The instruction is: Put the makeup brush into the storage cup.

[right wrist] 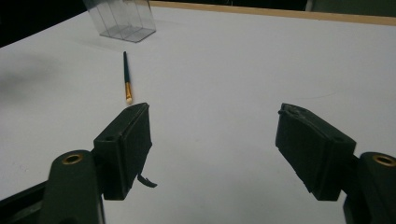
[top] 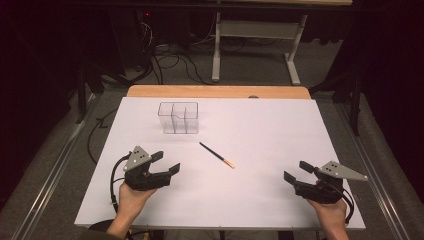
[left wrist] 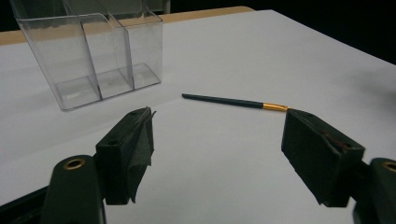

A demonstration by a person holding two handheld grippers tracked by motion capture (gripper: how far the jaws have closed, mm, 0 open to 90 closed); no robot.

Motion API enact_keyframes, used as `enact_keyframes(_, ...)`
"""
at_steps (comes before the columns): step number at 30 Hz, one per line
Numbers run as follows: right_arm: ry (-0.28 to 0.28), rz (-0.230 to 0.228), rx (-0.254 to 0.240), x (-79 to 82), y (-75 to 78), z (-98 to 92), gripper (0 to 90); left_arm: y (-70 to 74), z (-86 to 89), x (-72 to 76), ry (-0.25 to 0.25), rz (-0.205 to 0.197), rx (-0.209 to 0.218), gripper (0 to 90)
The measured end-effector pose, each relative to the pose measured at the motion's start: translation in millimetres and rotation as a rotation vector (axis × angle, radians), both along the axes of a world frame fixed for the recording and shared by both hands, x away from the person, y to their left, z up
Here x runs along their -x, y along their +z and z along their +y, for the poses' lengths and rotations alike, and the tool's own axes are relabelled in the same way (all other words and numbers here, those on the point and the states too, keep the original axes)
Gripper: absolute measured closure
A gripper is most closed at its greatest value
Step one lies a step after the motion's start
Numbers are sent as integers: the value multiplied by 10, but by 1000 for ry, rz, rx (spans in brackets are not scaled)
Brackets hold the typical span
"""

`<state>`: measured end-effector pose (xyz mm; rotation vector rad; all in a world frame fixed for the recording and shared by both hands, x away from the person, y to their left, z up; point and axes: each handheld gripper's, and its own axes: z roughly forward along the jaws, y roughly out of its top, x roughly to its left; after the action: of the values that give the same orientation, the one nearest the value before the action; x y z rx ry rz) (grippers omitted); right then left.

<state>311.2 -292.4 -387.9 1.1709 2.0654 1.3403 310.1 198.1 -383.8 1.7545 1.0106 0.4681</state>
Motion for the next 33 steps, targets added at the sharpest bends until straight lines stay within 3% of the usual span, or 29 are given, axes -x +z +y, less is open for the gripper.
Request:
enact_keyframes(20,0,-3,-10,11,5,-8,281,35,9,-40,-8,12,32,248)
enact_keyframes(33,0,-4,-14,12,8,-16,281,190,-44,-98,-32,-5,37,246)
